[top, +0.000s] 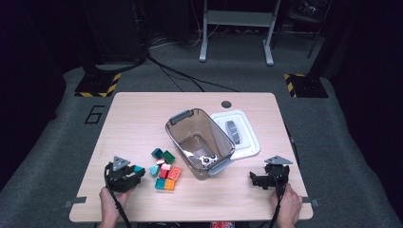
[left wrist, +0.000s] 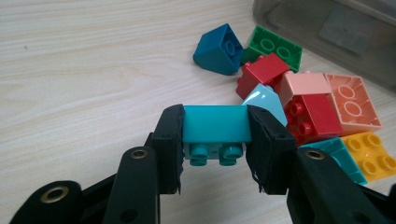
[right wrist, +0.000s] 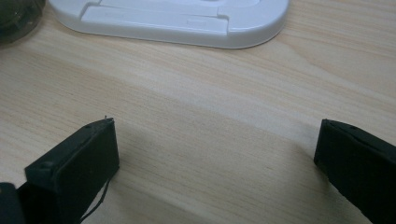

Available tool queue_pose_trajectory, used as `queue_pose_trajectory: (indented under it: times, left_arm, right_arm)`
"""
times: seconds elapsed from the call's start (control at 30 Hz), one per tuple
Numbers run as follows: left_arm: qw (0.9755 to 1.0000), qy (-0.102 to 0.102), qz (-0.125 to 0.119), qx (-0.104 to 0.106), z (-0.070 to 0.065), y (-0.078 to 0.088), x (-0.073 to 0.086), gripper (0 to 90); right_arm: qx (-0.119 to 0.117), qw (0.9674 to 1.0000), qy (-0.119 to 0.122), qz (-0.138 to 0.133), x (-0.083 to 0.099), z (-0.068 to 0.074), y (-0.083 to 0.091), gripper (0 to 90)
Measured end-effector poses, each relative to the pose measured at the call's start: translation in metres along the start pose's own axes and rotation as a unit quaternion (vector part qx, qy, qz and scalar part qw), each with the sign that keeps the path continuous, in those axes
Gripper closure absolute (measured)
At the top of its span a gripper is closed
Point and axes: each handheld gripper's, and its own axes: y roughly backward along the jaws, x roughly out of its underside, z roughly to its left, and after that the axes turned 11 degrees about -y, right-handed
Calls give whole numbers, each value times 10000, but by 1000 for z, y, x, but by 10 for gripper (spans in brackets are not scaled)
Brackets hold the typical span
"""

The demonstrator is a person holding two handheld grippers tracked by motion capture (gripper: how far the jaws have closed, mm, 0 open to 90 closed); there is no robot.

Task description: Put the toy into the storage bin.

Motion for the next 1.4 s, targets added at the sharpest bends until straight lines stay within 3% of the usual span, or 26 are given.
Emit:
queue_pose_trajectory:
  times: [0.2, 0.47, 1.4]
  left_arm:
    - [9999, 8, -61, 91, 2, 2, -9, 590]
    - [9995, -251, -62, 192, -2, 6, -32, 590]
    - [9955, -782, -369, 391, -10, 20, -104, 591]
  right_arm:
    - [-3, 10000, 6, 2, 0, 0, 0, 0]
    - [-2, 10000, 2, 0, 0, 0, 0, 0]
    - [-2, 10000, 1, 0, 0, 0, 0, 0]
